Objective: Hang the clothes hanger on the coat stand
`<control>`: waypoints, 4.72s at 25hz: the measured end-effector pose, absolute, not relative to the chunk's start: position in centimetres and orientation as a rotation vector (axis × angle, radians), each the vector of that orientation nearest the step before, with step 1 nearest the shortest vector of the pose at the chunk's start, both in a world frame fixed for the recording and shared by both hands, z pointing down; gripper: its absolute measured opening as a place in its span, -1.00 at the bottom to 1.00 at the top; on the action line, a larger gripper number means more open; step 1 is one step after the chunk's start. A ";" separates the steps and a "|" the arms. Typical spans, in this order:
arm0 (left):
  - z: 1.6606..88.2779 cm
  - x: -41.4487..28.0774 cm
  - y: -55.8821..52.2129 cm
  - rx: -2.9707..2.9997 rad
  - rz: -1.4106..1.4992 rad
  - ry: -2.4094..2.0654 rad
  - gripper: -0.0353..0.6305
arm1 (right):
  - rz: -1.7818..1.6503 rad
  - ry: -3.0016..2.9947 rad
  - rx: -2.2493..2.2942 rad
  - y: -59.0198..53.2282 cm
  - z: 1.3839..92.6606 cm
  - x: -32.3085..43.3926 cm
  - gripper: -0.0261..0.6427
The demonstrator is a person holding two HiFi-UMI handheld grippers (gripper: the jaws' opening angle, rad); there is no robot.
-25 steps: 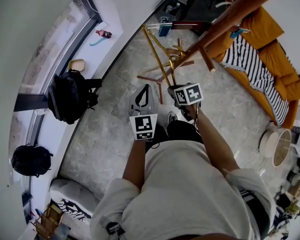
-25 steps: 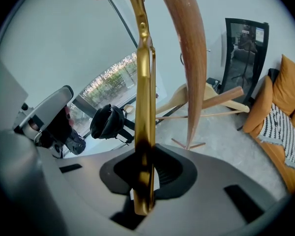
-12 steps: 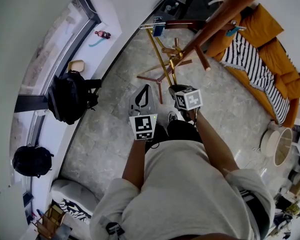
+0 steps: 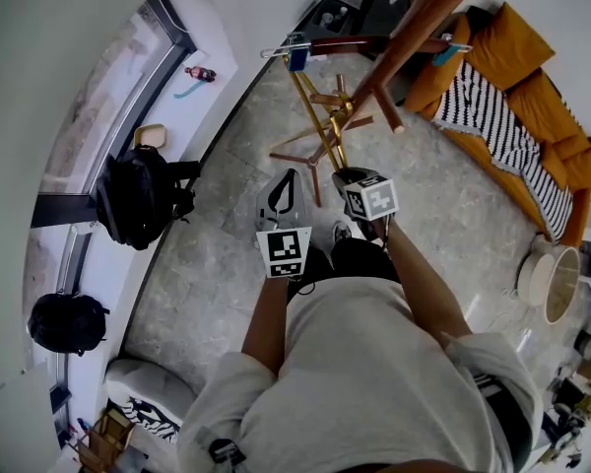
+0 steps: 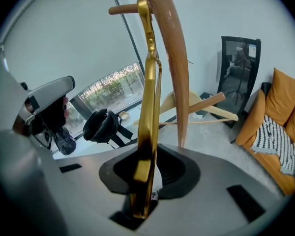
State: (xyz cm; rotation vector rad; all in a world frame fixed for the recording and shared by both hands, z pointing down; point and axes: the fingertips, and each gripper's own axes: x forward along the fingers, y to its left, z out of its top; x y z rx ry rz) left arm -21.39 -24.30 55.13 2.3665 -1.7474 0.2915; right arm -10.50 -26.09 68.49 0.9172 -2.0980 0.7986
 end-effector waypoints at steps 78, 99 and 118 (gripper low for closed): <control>48.9 -1.6 -10.5 2.266 0.354 -1.995 -0.87 | 0.142 -2.761 1.249 -15.6 47.4 10.5 -0.91; 39.7 -6.0 -6.6 2.408 0.103 -2.039 -0.87 | -0.255 -2.760 1.445 -9.7 35.3 9.0 -0.91; 36.7 -7.2 -7.4 2.519 0.044 -2.029 -0.87 | -0.315 -2.769 1.473 -10.2 32.3 5.8 -0.91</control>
